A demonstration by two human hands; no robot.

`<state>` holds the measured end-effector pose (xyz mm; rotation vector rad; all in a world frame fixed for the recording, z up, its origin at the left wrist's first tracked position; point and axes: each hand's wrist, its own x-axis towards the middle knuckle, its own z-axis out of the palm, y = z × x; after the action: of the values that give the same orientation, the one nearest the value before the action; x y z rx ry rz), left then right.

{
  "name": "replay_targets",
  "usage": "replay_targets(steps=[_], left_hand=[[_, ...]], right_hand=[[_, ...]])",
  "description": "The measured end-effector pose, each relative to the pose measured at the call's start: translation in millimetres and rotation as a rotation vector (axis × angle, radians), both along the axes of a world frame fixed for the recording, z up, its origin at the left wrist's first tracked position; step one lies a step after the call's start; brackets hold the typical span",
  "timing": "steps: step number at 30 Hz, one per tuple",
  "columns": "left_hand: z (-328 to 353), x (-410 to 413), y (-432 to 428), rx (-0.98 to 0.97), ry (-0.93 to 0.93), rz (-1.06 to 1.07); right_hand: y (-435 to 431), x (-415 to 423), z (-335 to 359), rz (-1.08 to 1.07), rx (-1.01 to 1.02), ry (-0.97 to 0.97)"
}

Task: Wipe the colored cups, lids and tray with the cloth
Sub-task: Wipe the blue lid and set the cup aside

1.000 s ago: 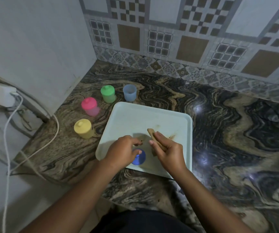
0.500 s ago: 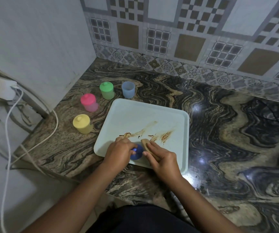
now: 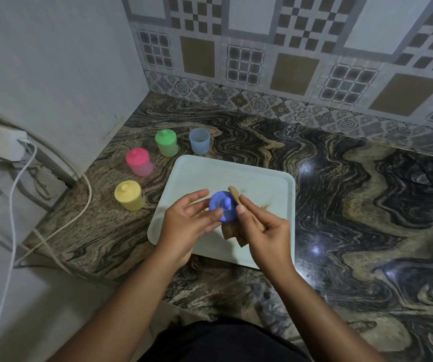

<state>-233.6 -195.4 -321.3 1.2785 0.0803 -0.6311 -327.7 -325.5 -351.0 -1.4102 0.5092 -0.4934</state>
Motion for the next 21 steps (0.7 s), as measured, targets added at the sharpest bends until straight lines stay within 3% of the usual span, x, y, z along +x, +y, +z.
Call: replay_targets(steps=[5, 11, 17, 21], left_hand=[[13.2, -2.5, -1.8, -0.205, 0.184, -0.022], [20.0, -0.8, -1.8, -0.332, 0.241, 0.015], [27.4, 2.9, 0.8, -0.294, 0.157, 0.024], [34.2, -0.1, 0.3, -0.234, 0.078, 0.017]], right_hand=[[0.0, 8.5, 23.6, -0.003, 0.019, -0.060], [5.7, 10.5, 32.4, -0.023, -0.019, -0.134], [15.1, 7.6, 24.2, 0.062, -0.576, -0.247], [10.1, 12.5, 30.8, -0.003, -0.699, -0.258]])
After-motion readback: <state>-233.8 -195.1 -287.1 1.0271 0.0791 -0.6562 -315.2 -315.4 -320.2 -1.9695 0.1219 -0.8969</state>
